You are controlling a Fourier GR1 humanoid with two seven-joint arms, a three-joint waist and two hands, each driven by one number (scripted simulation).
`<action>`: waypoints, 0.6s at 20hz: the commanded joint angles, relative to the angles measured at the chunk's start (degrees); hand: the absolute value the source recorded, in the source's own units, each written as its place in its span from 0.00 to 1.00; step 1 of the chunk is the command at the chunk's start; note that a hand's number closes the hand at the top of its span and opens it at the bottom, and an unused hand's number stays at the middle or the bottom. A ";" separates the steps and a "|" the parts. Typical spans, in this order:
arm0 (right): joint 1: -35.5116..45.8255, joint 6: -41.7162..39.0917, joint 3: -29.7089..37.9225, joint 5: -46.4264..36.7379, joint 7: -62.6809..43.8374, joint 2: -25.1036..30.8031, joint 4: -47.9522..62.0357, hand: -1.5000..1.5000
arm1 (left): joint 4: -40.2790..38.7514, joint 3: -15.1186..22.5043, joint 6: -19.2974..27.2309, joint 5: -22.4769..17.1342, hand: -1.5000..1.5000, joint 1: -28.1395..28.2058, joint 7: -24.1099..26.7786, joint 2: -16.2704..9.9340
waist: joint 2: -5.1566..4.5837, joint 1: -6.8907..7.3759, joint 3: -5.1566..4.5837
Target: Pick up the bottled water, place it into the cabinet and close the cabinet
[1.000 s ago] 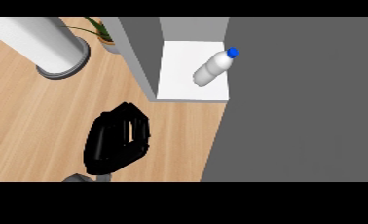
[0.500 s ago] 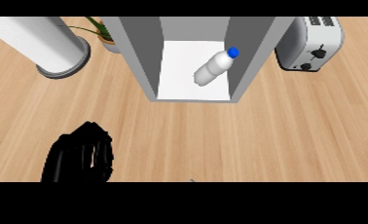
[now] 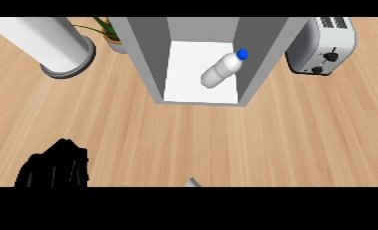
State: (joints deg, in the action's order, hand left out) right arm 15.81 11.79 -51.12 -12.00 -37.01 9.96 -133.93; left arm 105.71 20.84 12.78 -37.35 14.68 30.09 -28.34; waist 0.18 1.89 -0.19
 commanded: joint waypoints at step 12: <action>24.47 5.72 20.68 19.86 7.06 -9.87 34.96 1.00 | -2.35 -10.16 -12.79 -5.92 1.00 5.74 2.54 -6.27 | -0.63 0.18 0.15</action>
State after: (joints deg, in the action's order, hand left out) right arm 37.20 19.55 -35.88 1.51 -34.99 1.29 -108.91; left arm 105.29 14.05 3.91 -41.16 19.54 32.06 -33.01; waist -0.18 2.64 -0.15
